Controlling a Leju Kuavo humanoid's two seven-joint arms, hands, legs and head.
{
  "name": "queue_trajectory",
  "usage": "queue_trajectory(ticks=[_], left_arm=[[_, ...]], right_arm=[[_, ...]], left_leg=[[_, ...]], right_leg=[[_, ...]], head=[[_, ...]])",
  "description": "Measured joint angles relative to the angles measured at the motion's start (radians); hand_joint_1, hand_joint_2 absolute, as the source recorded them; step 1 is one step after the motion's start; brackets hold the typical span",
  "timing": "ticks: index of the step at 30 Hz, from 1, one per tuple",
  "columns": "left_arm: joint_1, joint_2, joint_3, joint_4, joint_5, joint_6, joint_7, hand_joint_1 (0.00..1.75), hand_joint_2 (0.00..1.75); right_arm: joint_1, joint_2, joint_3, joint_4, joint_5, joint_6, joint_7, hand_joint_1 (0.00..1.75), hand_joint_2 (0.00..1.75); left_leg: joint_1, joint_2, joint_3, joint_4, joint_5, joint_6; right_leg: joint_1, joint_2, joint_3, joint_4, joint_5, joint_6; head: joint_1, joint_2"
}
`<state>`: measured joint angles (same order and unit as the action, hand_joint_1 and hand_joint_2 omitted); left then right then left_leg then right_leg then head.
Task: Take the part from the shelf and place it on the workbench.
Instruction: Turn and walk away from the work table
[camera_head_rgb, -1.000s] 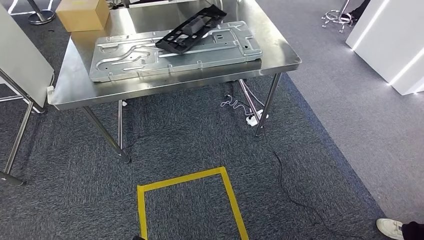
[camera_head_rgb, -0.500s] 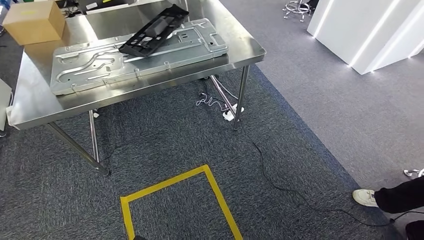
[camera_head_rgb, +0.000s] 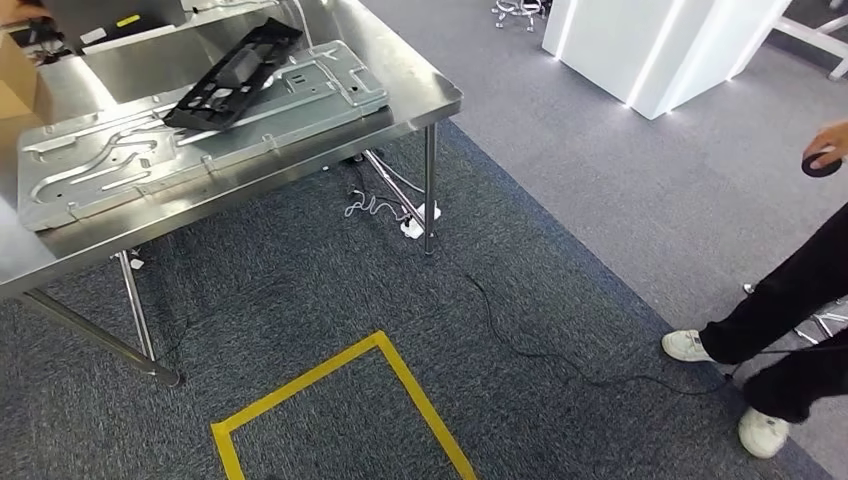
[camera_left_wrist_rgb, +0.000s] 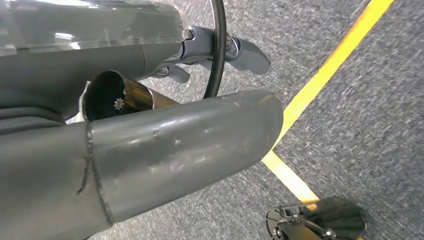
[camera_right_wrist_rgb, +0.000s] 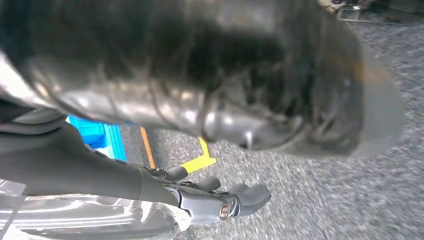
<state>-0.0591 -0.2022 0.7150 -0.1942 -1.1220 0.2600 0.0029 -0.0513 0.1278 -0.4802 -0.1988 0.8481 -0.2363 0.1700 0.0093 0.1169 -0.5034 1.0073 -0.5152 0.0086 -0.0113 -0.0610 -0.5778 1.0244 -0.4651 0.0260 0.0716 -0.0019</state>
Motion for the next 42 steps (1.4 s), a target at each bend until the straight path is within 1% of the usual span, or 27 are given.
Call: queue_trajectory(ticks=[1,3,5,7,8,9,10,12,14,16,17,18,20,22,23,24,26,28,29,31,32,34,36,38,39,40,42], left_arm=[[-0.001,0.0,0.0,0.0,0.0,0.003,0.0,0.0,0.0],[-0.002,0.0,0.001,0.0,0.001,0.008,0.002,0.0,0.0],[0.001,0.001,0.005,0.0,0.005,0.012,0.007,0.0,0.0],[0.006,0.001,0.013,0.0,0.011,0.015,0.016,0.0,0.0],[0.008,0.001,0.016,0.0,0.013,0.015,0.023,0.0,0.0],[0.009,0.0,0.019,0.0,0.014,0.014,0.03,0.0,0.0],[0.01,0.0,0.021,0.0,0.014,0.012,0.037,0.0,0.0],[0.01,0.001,0.024,0.0,0.015,0.01,0.047,0.0,0.0],[0.009,0.002,0.025,0.0,0.014,0.008,0.052,0.0,0.0],[0.006,0.002,0.025,0.0,0.012,0.004,0.055,0.0,0.0],[0.005,0.002,0.025,0.0,0.009,0.002,0.053,0.0,0.0],[0.004,0.002,0.026,0.0,0.006,0.001,0.049,0.0,0.0],[0.003,0.002,0.026,0.0,0.003,0.001,0.039,0.0,0.0],[0.004,0.002,0.028,0.0,0.004,0.0,0.025,0.0,0.0],[0.004,0.002,0.029,0.0,0.004,-0.001,0.015,0.0,0.0],[0.002,0.001,0.03,0.0,0.004,-0.003,0.005,0.0,0.0],[-0.002,0.001,0.03,0.0,0.004,-0.005,-0.008,0.0,0.0],[-0.004,0.0,0.03,0.0,0.003,-0.009,-0.017,0.0,0.0],[-0.005,-0.001,0.03,0.0,0.002,-0.01,-0.023,0.0,0.0],[-0.01,-0.003,0.031,0.0,0.003,-0.012,-0.027,0.0,0.0],[-0.012,-0.005,0.031,0.0,0.003,-0.013,-0.021,0.0,0.0],[-0.014,-0.007,0.032,0.0,0.004,-0.015,0.003,0.0,0.0],[-0.01,-0.007,0.033,0.0,0.004,-0.018,0.026,0.0,0.0],[-0.003,-0.007,0.038,0.0,0.008,-0.018,0.035,0.0,0.0],[-0.001,-0.007,0.042,0.0,0.013,-0.018,0.036,0.0,0.0],[0.0,-0.007,0.046,0.0,0.018,-0.018,0.036,0.0,0.0],[0.001,-0.006,0.054,0.0,0.022,-0.021,0.037,0.0,0.0]], right_arm=[[0.002,0.0,0.0,0.001,0.001,0.004,0.005,0.0,0.0],[0.004,0.002,-0.001,0.002,0.004,0.01,0.012,0.0,0.0],[0.004,0.004,-0.001,0.002,0.008,0.017,0.02,0.0,0.0],[0.004,0.004,-0.002,0.002,0.011,0.022,0.028,0.0,0.0],[0.005,0.004,-0.002,0.002,0.011,0.023,0.031,0.0,0.0],[0.006,0.004,-0.003,0.002,0.01,0.023,0.034,0.0,0.0],[0.006,0.004,-0.004,0.002,0.009,0.023,0.035,0.0,0.0],[0.006,0.005,-0.007,0.002,0.007,0.02,0.036,0.0,0.0],[0.006,0.006,-0.009,0.002,0.005,0.019,0.036,0.0,0.0],[0.009,0.006,-0.011,0.002,0.008,0.019,0.036,0.0,0.0],[0.011,0.006,-0.012,0.002,0.013,0.022,0.035,0.0,0.0],[0.012,0.006,-0.012,0.002,0.02,0.025,0.033,0.0,0.0],[0.011,0.005,-0.012,0.002,0.03,0.031,0.03,0.0,0.0],[0.007,0.005,-0.012,0.002,0.031,0.032,0.026,0.0,0.0],[0.007,0.005,-0.013,0.002,0.03,0.032,0.023,0.0,0.0],[0.007,0.005,-0.014,0.002,0.029,0.03,0.021,0.0,0.0],[0.007,0.005,-0.015,0.002,0.024,0.026,0.018,0.0,0.0],[0.004,0.004,-0.016,0.001,0.022,0.02,0.013,0.0,0.0],[0.003,0.004,-0.017,0.001,0.022,0.018,0.011,0.0,0.0],[0.004,0.004,-0.02,0.001,0.022,0.014,0.009,0.0,0.0],[0.005,0.004,-0.023,0.001,0.022,0.012,0.01,0.0,0.0],[0.004,0.004,-0.029,0.001,0.022,0.007,0.012,0.0,0.0],[0.002,0.003,-0.032,0.001,0.025,0.006,0.018,0.0,0.0],[0.002,0.002,-0.032,0.001,0.032,0.011,0.025,0.0,0.0],[0.003,0.001,-0.033,0.001,0.035,0.013,0.027,0.0,0.0],[0.003,0.0,-0.033,0.001,0.037,0.015,0.027,0.0,0.0],[0.003,0.0,-0.033,0.001,0.039,0.012,0.025,0.0,0.0]], left_leg=[[0.002,0.005,0.004,-0.001,-0.003,-0.006],[0.006,-0.029,-0.002,0.027,-0.031,-0.016],[0.01,-0.086,-0.049,0.136,-0.096,-0.02],[0.01,-0.106,-0.11,0.262,-0.143,-0.02],[0.01,-0.108,-0.125,0.285,-0.138,-0.018],[0.01,-0.11,-0.121,0.268,-0.113,-0.016],[0.009,-0.117,-0.101,0.215,-0.073,-0.012],[0.01,-0.161,-0.05,0.084,-0.009,0.0],[0.008,-0.193,-0.029,0.024,0.007,0.007],[0.007,-0.179,-0.026,0.015,0.011,0.013],[0.008,-0.167,-0.022,0.008,0.016,0.018],[0.01,-0.154,-0.018,0.001,0.022,0.025],[0.01,-0.126,-0.015,-0.009,0.028,0.034],[0.008,-0.097,-0.017,-0.008,0.027,0.036],[0.007,-0.082,-0.017,-0.008,0.025,0.036],[0.008,-0.069,-0.016,-0.007,0.023,0.034],[0.008,-0.046,-0.012,-0.004,0.017,0.026],[0.005,-0.027,-0.007,0.0,0.008,0.013],[0.003,-0.018,-0.005,0.001,0.005,0.006],[0.002,-0.002,0.004,-0.003,0.003,-0.005],[0.004,-0.005,0.007,0.0,-0.002,-0.01],[0.009,-0.044,-0.009,0.048,-0.04,-0.017],[0.011,-0.092,-0.067,0.172,-0.108,-0.019],[0.011,-0.106,-0.121,0.277,-0.139,-0.018],[0.011,-0.108,-0.127,0.281,-0.123,-0.016],[0.011,-0.112,-0.116,0.246,-0.09,-0.013],[0.011,-0.151,-0.067,0.117,-0.015,-0.001]], right_leg=[[-0.001,0.011,0.0,-0.002,0.001,-0.007],[-0.005,0.032,0.001,-0.009,0.006,-0.022],[-0.006,0.053,0.0,-0.012,0.01,-0.033],[-0.002,0.081,-0.002,-0.01,0.01,-0.037],[0.0,0.096,-0.002,-0.007,0.01,-0.038],[0.001,0.111,-0.002,-0.005,0.009,-0.038],[0.001,0.126,-0.002,-0.002,0.008,-0.037],[0.002,0.152,-0.004,0.004,0.007,-0.034],[0.0,0.174,-0.011,0.007,0.009,-0.023],[-0.005,0.193,-0.016,0.005,0.014,-0.007],[-0.004,0.182,-0.019,0.009,0.011,-0.002],[-0.003,0.16,-0.028,0.026,0.0,0.002],[-0.002,0.099,-0.073,0.118,-0.054,0.007],[-0.006,0.075,-0.132,0.236,-0.107,0.015],[-0.009,0.07,-0.144,0.263,-0.11,0.018],[-0.012,0.066,-0.136,0.252,-0.095,0.021],[-0.016,0.037,-0.067,0.13,-0.035,0.023],[-0.011,0.004,-0.008,0.023,0.0,0.017],[-0.008,-0.002,0.001,0.003,0.002,0.011],[-0.003,0.016,-0.002,0.002,0.003,-0.003],[-0.004,0.025,-0.001,-0.002,0.005,-0.009],[-0.009,0.044,0.001,-0.011,0.011,-0.023],[-0.009,0.065,-0.001,-0.013,0.015,-0.032],[-0.004,0.092,-0.003,-0.011,0.015,-0.035],[-0.003,0.107,-0.003,-0.01,0.015,-0.036],[-0.001,0.122,-0.002,-0.007,0.015,-0.035],[0.0,0.149,-0.003,-0.001,0.013,-0.032]], head=[[0.0,0.0],[-0.001,0.0],[-0.001,0.0],[-0.001,0.0],[-0.001,0.0],[-0.001,0.0],[-0.001,0.0],[-0.001,0.0],[-0.001,0.0],[-0.001,0.0],[-0.001,0.0],[0.001,0.0],[0.004,0.0],[0.005,0.0],[0.005,0.0],[0.005,0.0],[0.005,0.0],[0.005,0.0],[0.004,0.0],[0.004,0.0],[0.003,0.0],[0.003,0.0],[0.002,0.0],[0.002,0.0],[0.002,0.0],[0.002,0.0],[0.003,0.0]])
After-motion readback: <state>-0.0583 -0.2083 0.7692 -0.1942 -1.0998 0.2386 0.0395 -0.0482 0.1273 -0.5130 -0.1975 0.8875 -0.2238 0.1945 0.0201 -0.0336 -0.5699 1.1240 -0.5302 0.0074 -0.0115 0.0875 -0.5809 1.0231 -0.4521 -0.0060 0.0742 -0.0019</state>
